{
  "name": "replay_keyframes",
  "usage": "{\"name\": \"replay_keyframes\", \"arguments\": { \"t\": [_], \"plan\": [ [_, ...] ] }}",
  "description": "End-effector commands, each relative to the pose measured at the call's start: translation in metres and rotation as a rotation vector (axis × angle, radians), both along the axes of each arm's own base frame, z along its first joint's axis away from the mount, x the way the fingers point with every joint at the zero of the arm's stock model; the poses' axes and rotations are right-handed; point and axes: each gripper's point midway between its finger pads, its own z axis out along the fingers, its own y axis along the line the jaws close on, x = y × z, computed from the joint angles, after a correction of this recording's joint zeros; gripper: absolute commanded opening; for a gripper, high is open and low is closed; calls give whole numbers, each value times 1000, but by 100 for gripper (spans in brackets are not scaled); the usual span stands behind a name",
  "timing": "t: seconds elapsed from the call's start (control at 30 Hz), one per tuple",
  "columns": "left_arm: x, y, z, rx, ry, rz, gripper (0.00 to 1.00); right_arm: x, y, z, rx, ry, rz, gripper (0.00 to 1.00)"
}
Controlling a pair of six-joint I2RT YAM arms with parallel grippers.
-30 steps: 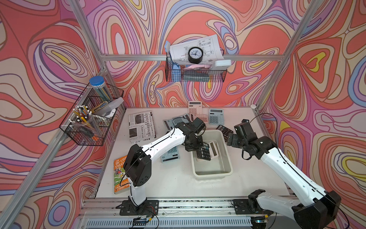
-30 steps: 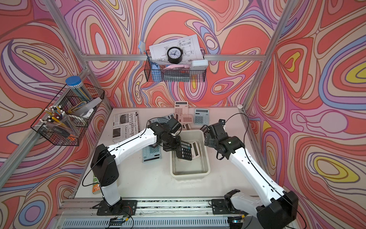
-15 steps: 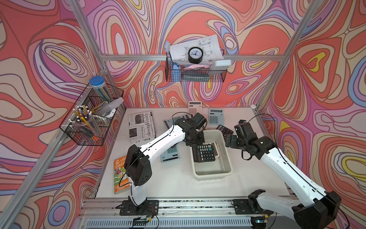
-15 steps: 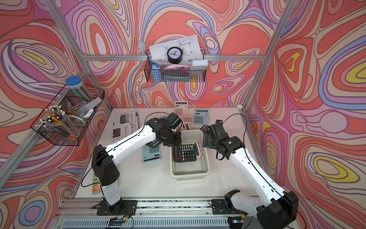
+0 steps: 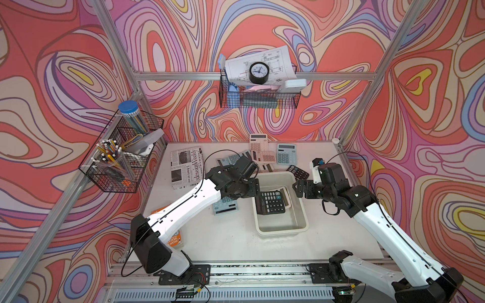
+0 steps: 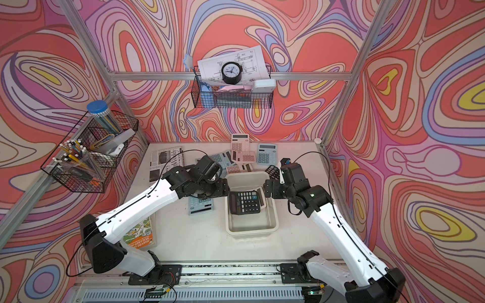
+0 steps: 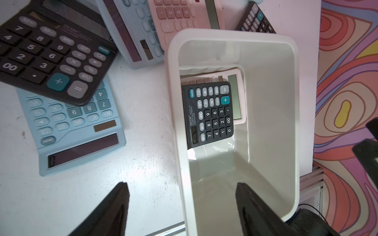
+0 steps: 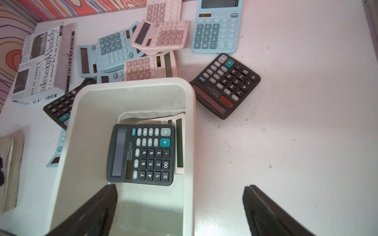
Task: Put the calculator in the storage box
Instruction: Pick up the calculator at the center of the board.
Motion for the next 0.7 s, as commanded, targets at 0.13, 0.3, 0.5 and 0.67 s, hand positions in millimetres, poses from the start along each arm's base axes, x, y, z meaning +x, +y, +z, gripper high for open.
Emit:
{"name": "replay_keyframes", "arguments": {
  "t": [0.13,0.3,0.5,0.67],
  "plan": [
    [-13,65,-37,55,39,110,84,-5,19,19,97,-25,88,98],
    [-16,92,-65,-58,123,178,84,-5,27,16,132,-4,103,98],
    [-2,92,-79,-283,188,252,78,-3,31,10,146,22,108,98],
    [18,87,-86,-387,221,292,68,-1,32,7,143,34,111,98]
  ]
}}
